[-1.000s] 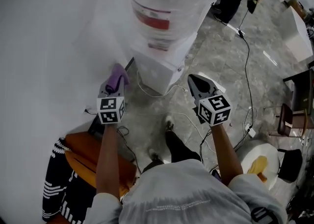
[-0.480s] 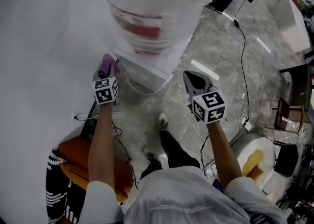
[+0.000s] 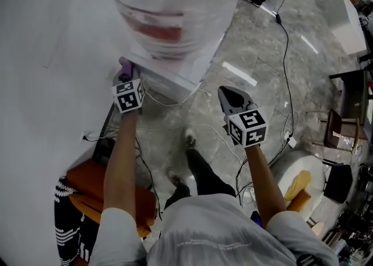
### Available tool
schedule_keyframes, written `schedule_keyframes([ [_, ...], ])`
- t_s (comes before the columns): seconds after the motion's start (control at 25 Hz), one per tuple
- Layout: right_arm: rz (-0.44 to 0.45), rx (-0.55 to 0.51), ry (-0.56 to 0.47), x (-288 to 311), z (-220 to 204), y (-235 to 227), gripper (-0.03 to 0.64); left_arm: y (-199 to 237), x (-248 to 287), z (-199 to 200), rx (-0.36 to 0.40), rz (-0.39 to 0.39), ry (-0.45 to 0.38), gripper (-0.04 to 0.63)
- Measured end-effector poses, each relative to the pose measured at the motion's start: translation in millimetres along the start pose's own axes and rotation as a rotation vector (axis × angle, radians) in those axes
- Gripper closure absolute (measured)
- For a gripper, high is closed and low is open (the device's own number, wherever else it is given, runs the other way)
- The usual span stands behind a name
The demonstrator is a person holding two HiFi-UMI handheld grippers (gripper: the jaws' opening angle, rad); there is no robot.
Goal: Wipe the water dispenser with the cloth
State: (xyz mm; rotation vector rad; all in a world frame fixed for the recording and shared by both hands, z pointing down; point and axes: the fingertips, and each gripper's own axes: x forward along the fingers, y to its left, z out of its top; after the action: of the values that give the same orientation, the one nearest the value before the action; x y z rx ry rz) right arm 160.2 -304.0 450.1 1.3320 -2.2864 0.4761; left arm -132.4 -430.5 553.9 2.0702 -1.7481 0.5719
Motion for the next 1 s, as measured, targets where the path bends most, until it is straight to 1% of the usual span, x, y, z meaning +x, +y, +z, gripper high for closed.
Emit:
schedule_keyframes([
  [0.12, 0.001, -0.002, 0.004, -5, -4, 1, 0.609, -14, -4, -2, -0.002, -0.025, 0.008, 0.543],
  [0.28, -0.001, -0.008, 0.002, -17, -6, 5, 0.609, -41, -15, -6, 0.038, -0.076, 0.013, 0.543],
  [0.52, -0.028, -0.013, -0.003, -42, -11, 6, 0.609, -95, -34, -21, 0.037, -0.180, 0.040, 0.543],
  [0.68, -0.045, -0.017, -0.002, -62, -16, 10, 0.609, -134, -48, -28, 0.054, -0.240, 0.048, 0.543],
  [0.8, -0.061, -0.009, 0.000, -79, -23, 13, 0.609, -161, -61, -32, 0.043, -0.289, 0.049, 0.543],
  [1.0, -0.091, 0.014, 0.002, -101, -36, 10, 0.609, -193, -70, -39, 0.068, -0.335, 0.057, 0.543],
])
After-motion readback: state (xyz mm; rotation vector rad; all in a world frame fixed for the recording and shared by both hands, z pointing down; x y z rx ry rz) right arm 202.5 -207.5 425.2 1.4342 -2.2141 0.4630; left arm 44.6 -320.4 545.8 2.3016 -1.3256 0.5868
